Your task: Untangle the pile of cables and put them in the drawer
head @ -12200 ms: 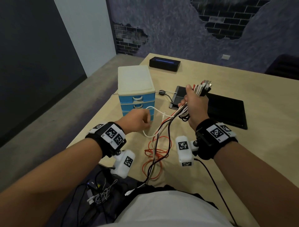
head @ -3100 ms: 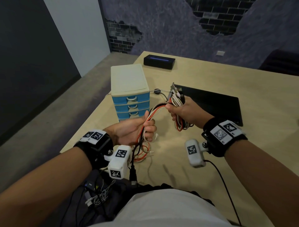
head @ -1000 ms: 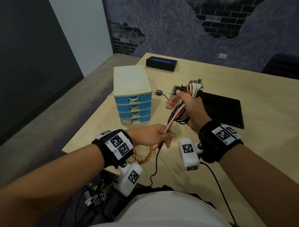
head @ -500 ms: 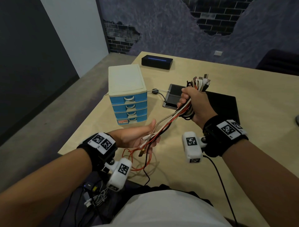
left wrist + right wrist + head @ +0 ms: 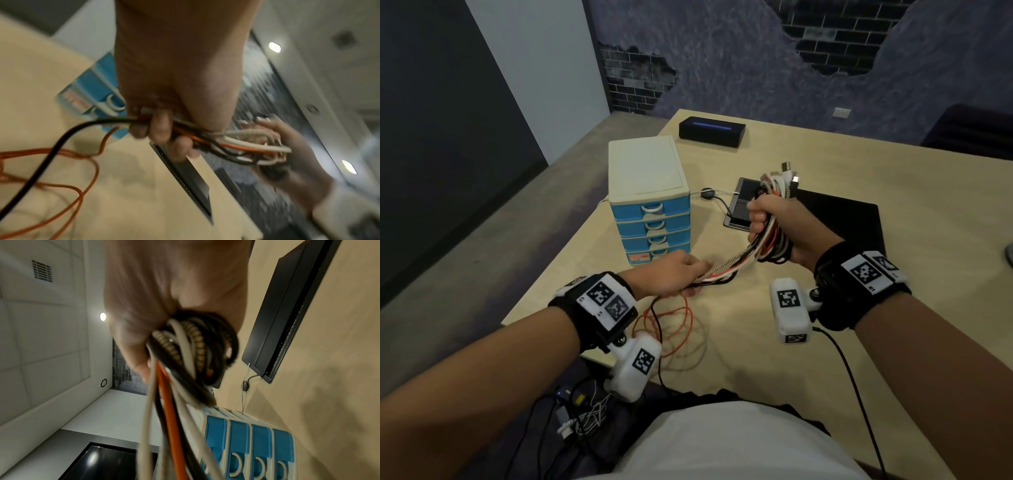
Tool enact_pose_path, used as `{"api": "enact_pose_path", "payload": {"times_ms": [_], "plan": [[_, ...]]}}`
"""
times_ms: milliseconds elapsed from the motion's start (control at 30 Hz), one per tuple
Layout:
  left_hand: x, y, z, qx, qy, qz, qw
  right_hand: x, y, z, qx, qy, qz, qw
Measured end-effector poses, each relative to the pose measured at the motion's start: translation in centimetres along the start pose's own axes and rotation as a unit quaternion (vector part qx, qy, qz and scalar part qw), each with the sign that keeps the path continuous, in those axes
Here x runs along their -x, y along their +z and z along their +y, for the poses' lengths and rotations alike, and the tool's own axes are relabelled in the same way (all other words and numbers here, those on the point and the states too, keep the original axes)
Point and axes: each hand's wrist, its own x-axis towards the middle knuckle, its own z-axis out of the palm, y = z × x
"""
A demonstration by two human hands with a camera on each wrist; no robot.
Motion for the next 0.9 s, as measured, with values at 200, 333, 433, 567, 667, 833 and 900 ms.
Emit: {"api": "enact_pose_path", "payload": {"times_ms": [200,333,433,567,667,833,900], "plan": [[-0.3,0.4,0.5,-0.256,0.1,0.239,0.931,1.1,0.7,-0.2,0.173,0.121,-0.099,0.973],[-0.4,0.2,0.8,-0.287,0.159,0.317,0.89,1.5,1.4,0.0,0.14,0.157,-0.106,0.972],[-0.2,0.0,1.7,-0.292,0.196,0.34,0.872,1.9,2.2,-0.1,0.171,0.176,-0.139,0.959],[-0.1,-0.3,2.4,-0.28,0.206,0.36,0.866,1.9,2.5,0.2,0.209,0.18,-0.16,0.948],[-0.1,-0.3,2.6,-0.261,0.192,0.365,0.873,2.0,2.8,1.0,0.183,0.17,-0.166,0.954],[-0.2,-0.3,2.7,-0.23,0.183,0.374,0.88,1.7,2.9,2.4,0.076,0.154,-0.168,0.971],[-0.3,-0.2,2.8,-0.225,0.182,0.375,0.881,1.7,2.9,2.6,0.037,0.155,-0.168,0.973]]}}
